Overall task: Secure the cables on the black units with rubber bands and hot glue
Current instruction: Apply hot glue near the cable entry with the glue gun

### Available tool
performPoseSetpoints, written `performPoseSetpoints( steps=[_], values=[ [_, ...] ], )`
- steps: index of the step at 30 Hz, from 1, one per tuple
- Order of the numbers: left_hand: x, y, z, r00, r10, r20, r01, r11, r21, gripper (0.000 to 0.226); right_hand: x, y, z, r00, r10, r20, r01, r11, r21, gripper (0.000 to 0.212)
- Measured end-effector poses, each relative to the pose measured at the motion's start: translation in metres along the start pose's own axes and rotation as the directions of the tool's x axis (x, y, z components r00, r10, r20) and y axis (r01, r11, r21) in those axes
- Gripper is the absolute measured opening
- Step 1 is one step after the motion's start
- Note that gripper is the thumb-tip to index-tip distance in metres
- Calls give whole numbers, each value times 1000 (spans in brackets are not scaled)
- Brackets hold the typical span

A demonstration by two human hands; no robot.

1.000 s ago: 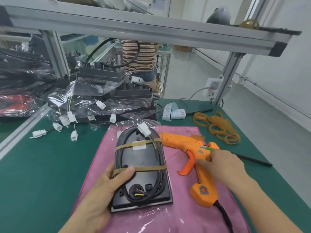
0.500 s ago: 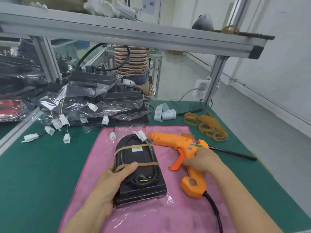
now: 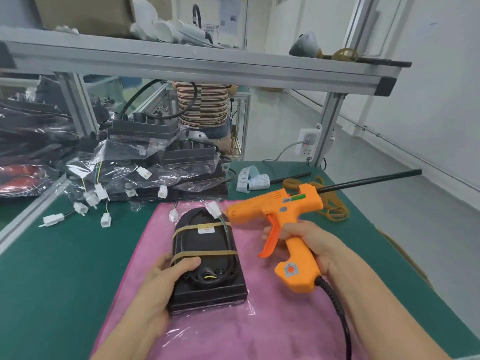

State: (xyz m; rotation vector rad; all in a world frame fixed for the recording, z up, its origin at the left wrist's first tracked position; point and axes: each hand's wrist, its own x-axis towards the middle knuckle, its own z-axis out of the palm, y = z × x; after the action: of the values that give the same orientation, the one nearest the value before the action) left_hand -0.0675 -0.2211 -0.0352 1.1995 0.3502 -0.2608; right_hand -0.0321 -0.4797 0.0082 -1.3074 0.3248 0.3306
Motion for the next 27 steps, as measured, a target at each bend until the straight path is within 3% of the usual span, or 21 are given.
performPoseSetpoints(
  steps=[4,7,11,20,27],
  values=[
    [4,10,-6,998,63,-23,-63,998,-28,55,-13,-9,-3,991,-114,76,114,993,1,38],
    [10,18,-12,996,73,-54,-74,997,-10,45,-20,-15,-2,963,-193,189,172,977,126,46],
    [20,24,-15,993,67,-93,-66,998,13,36,-25,-20,-3,932,-230,282,173,962,212,37],
    [33,26,-13,988,118,-100,-120,993,-11,21,-29,-24,-6,911,-138,389,214,964,-159,28],
    [33,24,-13,980,182,-81,-181,983,13,22,-33,-33,-15,887,-77,455,230,928,-292,54]
  ],
)
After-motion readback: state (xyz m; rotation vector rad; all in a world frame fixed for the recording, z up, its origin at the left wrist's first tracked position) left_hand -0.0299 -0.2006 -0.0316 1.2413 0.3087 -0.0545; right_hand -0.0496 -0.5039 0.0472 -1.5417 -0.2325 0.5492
